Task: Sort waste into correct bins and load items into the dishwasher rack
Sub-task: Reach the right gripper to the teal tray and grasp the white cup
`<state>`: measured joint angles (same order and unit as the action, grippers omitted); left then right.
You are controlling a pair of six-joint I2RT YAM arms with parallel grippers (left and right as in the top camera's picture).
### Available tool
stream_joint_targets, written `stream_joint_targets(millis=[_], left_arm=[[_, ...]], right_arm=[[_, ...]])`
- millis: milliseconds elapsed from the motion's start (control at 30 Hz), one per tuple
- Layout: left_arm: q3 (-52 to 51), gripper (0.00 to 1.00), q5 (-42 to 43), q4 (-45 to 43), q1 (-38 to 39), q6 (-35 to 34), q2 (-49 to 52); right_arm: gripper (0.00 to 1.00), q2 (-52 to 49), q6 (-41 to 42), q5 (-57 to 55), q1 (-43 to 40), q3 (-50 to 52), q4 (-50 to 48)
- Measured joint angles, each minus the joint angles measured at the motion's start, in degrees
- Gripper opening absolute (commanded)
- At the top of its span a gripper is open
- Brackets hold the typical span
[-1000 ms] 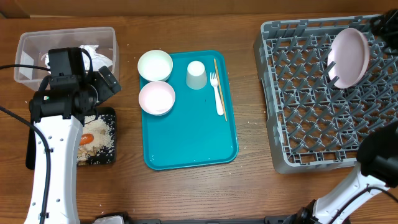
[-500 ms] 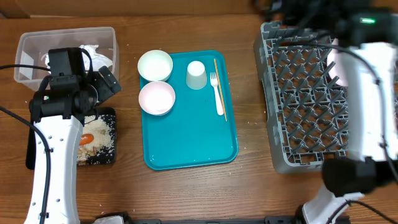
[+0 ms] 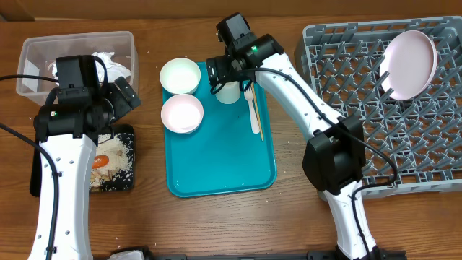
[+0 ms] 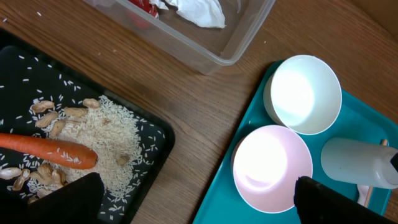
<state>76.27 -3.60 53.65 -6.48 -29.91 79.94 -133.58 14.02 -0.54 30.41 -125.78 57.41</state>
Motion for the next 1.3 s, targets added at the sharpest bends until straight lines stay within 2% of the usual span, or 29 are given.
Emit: stream_joint_targets(millis=[533, 867, 1133, 1267, 1300], left_arm=[[0.0, 1.0, 0.0, 0.0, 0.0, 0.0, 0.0], [0.0, 1.0, 0.0, 0.0, 0.0, 0.0, 0.0], [0.0, 1.0, 0.0, 0.0, 0.0, 0.0, 0.0], [0.0, 1.0, 0.0, 0.0, 0.0, 0.0, 0.0], [0.0, 1.0, 0.0, 0.0, 0.0, 0.0, 0.0]], right_arm=[[0.99, -4.4, 2.5, -0.8, 1.0, 1.8, 0.4], [0.93, -4.4, 2.5, -2.0, 1.9, 5.4, -3.9], [0.93, -4.4, 2.4, -4.4, 1.9, 5.5, -7.4], [0.79, -4.4, 2.4, -4.9, 1.9, 5.5, -8.6], [0.78, -4.4, 2.3, -5.0, 1.9, 5.5, -8.4]])
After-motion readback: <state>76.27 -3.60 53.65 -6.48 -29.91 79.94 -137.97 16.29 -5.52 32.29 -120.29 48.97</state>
